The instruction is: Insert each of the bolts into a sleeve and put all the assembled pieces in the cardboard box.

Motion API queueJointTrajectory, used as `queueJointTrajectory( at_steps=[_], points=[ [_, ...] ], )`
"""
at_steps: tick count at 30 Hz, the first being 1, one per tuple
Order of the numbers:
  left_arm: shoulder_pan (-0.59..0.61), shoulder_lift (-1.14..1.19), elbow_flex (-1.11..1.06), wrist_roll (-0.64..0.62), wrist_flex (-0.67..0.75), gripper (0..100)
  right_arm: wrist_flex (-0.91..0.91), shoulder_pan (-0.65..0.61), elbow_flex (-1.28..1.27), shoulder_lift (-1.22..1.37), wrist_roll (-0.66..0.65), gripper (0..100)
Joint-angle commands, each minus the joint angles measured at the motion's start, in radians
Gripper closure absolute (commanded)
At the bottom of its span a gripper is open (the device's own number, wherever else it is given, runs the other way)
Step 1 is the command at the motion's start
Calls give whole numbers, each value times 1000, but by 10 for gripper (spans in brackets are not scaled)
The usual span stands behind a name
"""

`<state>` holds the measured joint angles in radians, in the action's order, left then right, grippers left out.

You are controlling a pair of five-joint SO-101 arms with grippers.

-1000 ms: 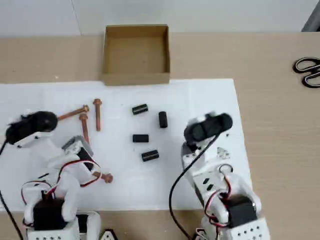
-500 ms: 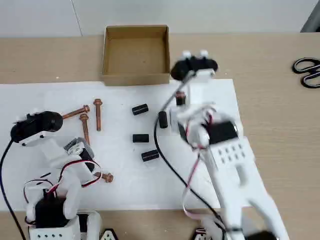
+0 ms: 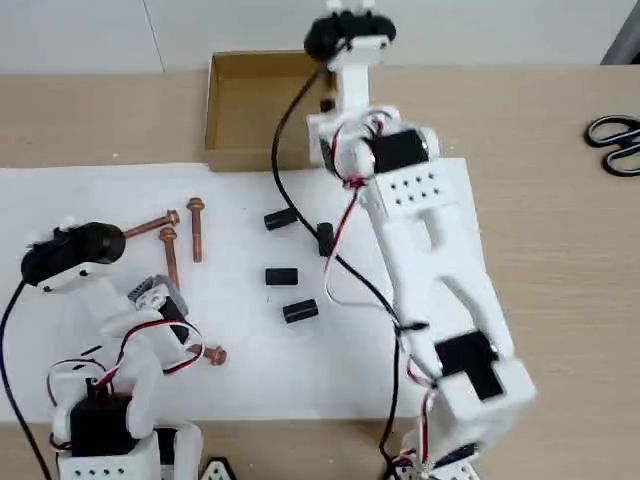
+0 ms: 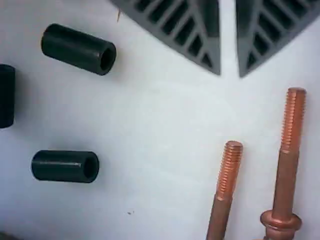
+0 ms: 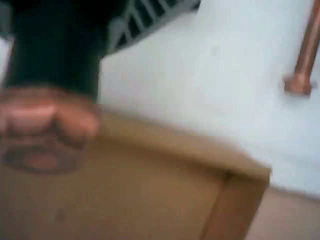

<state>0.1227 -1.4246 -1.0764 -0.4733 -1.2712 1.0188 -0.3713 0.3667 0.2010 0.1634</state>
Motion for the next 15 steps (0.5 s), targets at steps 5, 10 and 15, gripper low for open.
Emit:
queueJointTrajectory(
  at_steps=[5,10,15],
  points=[
    [5,-5,12,2,17,994,-137,2,272,220,-12,995],
    [5,-5,5,2,17,994,-288,2,298,364,-12,995],
    [5,-5,5,2,15,994,-438,-8,315,501,-12,994]
  ],
)
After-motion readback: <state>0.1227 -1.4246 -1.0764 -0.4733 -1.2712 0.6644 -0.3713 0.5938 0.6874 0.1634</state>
